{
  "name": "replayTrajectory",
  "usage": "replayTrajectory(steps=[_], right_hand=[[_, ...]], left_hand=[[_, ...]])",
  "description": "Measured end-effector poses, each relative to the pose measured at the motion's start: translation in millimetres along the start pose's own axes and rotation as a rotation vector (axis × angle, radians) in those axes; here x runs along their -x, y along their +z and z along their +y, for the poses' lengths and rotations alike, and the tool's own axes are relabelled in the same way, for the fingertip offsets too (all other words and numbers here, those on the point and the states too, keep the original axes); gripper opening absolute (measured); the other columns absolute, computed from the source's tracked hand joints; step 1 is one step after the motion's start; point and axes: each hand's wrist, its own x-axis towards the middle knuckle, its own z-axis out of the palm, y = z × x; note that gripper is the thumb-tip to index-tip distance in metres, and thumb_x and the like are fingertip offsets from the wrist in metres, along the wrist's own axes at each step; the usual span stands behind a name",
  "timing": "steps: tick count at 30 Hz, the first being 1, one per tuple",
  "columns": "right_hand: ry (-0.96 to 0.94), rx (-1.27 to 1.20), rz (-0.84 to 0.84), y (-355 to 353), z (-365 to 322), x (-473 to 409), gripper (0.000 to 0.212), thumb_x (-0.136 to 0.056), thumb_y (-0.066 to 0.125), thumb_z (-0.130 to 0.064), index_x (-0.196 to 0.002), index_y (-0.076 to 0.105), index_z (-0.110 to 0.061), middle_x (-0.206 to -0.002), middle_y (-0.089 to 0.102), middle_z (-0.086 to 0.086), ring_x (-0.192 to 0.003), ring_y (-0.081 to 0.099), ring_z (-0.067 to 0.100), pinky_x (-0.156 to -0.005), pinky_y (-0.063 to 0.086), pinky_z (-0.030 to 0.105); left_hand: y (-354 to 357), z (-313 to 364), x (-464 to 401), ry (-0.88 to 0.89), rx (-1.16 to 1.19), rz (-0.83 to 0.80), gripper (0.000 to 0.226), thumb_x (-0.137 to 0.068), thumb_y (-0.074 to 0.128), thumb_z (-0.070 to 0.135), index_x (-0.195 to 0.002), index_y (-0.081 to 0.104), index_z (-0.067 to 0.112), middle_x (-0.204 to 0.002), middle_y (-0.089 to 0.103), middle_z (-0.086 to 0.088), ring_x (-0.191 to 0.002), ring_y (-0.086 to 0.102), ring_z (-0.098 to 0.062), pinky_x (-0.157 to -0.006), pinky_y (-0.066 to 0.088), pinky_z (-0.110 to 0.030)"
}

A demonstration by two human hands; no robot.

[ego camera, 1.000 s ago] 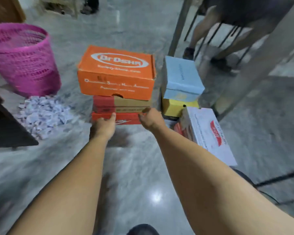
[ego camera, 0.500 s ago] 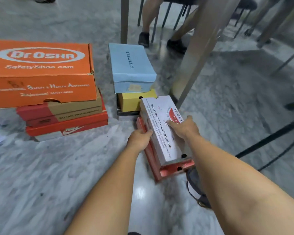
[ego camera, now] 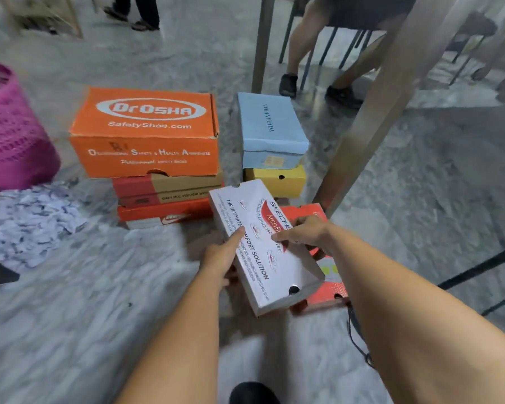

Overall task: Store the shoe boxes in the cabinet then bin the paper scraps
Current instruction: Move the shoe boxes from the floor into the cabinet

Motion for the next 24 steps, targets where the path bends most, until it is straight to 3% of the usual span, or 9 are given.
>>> replayTrajectory(steps=[2,5,8,10,12,14,17,21,24], right_hand=[[-0.032,0.066,-0.056,36.0,-23.4,5.0,0.045,-0.068,0.093,-0.039,-0.095,0.069,-0.013,-0.088,0.072,0.001,-0.074,0.068,0.018,-0.057,0.057,0.03],[-0.099,0.155,-0.208,105.9,-62.5,13.0,0.05,-0.07,0.092,-0.034,-0.11,0.067,-0.016,-0.101,0.073,0.004,-0.087,0.067,0.022,-0.066,0.06,0.039],[-0.133,0.217,-0.424,183.6,-96.9,30.7,0.052,-0.078,0.085,-0.026,-0.123,0.059,-0.026,-0.112,0.069,0.005,-0.101,0.064,0.026,-0.079,0.058,0.058],[-0.143,0.308,-0.614,234.8,-118.1,46.8,0.061,-0.081,0.08,-0.026,-0.131,0.05,-0.043,-0.126,0.06,0.003,-0.116,0.058,0.036,-0.083,0.047,0.077],[-0.154,0.374,-0.813,284.9,-136.8,61.9,0.067,-0.083,0.076,-0.023,-0.134,0.045,-0.055,-0.136,0.053,0.004,-0.123,0.051,0.044,-0.081,0.043,0.083],[-0.178,0.419,-0.946,331.0,-153.1,79.1,0.069,-0.083,0.075,-0.018,-0.135,0.046,-0.054,-0.143,0.049,0.007,-0.124,0.05,0.048,-0.077,0.048,0.08],[-0.292,0.472,-0.933,394.8,-176.9,99.5,0.071,-0.083,0.076,-0.013,-0.137,0.047,-0.05,-0.143,0.051,0.007,-0.126,0.049,0.045,-0.073,0.057,0.07],[-0.541,0.467,-0.818,466.8,-220.3,122.1,0.069,-0.084,0.079,-0.011,-0.145,0.049,-0.025,-0.126,0.064,0.007,-0.096,0.063,0.024,-0.054,0.056,0.032],[-0.624,0.414,-0.787,519.7,-250.3,127.9,0.062,-0.082,0.083,-0.019,-0.134,0.051,-0.027,-0.12,0.063,0.006,-0.096,0.063,0.027,-0.064,0.06,0.043]], left_hand=[[-49.1,-15.4,6.6,-0.016,0.037,0.093,0.099,-0.044,0.074,0.089,-0.116,0.065,0.023,-0.109,0.075,0.003,-0.104,0.069,-0.024,-0.092,0.055,-0.05],[-124.9,-34.0,46.4,-0.028,0.093,0.215,0.063,-0.072,0.071,0.074,-0.102,0.065,0.02,-0.094,0.069,0.007,-0.091,0.062,-0.018,-0.085,0.047,-0.037],[-201.7,-65.7,77.5,-0.052,0.177,0.341,0.05,-0.083,0.068,0.065,-0.099,0.064,0.017,-0.084,0.063,0.01,-0.078,0.057,-0.011,-0.075,0.043,-0.032],[-249.3,-92.1,100.1,-0.078,0.237,0.413,0.05,-0.085,0.067,0.063,-0.098,0.065,0.015,-0.09,0.071,0.004,-0.088,0.066,-0.017,-0.079,0.051,-0.034],[-292.7,-125.1,116.6,-0.087,0.319,0.504,0.057,-0.082,0.067,0.066,-0.105,0.071,0.014,-0.097,0.078,-0.002,-0.094,0.073,-0.024,-0.087,0.059,-0.041],[-328.1,-154.7,133.6,-0.085,0.347,0.6,0.063,-0.082,0.061,0.071,-0.108,0.073,0.015,-0.106,0.077,0.0,-0.093,0.072,-0.022,-0.09,0.056,-0.04],[-374.3,-182.4,149.8,-0.064,0.411,0.726,0.053,-0.097,0.049,0.061,-0.122,0.067,0.018,-0.121,0.068,-0.003,-0.102,0.061,-0.021,-0.08,0.045,-0.032],[-440.8,-189.8,158.2,-0.052,0.477,0.984,0.054,-0.091,0.056,0.066,-0.109,0.062,0.016,-0.113,0.064,-0.01,-0.099,0.057,-0.027,-0.085,0.042,-0.034],[-493.8,-186.0,152.5,-0.017,0.464,1.087,0.06,-0.092,0.057,0.061,-0.125,0.063,0.011,-0.118,0.063,-0.007,-0.117,0.059,-0.033,-0.091,0.043,-0.036]])
